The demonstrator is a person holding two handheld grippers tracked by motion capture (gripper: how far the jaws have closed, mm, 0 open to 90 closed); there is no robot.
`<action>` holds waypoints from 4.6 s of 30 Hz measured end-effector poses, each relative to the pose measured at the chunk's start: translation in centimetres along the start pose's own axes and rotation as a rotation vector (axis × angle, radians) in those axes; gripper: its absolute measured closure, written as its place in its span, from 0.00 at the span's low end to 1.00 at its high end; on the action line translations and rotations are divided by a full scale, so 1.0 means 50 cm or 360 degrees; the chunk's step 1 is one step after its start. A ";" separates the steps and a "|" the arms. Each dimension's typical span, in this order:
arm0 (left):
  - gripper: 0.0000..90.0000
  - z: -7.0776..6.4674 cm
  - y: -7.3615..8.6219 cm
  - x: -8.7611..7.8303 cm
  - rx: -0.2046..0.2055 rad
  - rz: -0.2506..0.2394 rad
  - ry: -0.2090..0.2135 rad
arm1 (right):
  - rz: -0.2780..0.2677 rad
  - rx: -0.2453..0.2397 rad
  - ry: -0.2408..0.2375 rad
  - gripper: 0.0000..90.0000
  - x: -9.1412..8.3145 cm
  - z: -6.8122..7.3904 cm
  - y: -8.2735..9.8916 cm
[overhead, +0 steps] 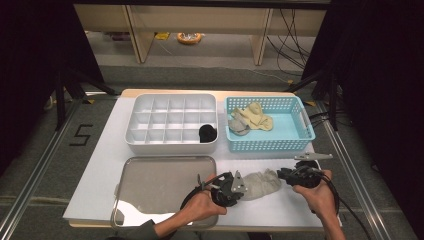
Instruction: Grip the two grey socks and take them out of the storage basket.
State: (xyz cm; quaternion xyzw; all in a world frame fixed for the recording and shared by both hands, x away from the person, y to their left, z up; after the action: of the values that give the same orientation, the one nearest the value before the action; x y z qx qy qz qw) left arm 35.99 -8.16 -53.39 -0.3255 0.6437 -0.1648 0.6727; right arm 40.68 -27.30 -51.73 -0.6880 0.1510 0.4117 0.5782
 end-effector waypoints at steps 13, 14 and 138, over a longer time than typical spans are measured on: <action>0.92 0.010 0.011 -0.009 -0.0026 -0.0023 -0.0023 | 0.0069 -0.0035 -0.0008 0.99 -0.012 0.015 0.011; 0.92 0.009 0.012 -0.011 -0.0036 -0.0031 -0.0022 | 0.0042 -0.0092 -0.0010 0.99 -0.018 0.013 0.012; 0.32 0.028 0.189 -0.221 -0.0509 -0.0351 -0.0223 | 0.0448 -0.0345 0.0229 0.97 0.276 0.023 -0.392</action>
State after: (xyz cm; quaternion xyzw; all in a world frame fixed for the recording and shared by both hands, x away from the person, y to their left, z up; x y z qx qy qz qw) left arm 34.21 6.18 -51.19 -0.5074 0.5738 -0.1100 0.6334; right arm 62.15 -16.95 -48.80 -0.7460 0.2416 0.4521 0.4250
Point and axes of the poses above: each handheld gripper's, and its own axes: x roughly forward along the jaws, y roughly out of its underside, z roughly to its left, the point moved 8 cm from there along x, roughly forward along the jaws, and after that the axes turned 11 degrees about y, right-handed, at the moved point
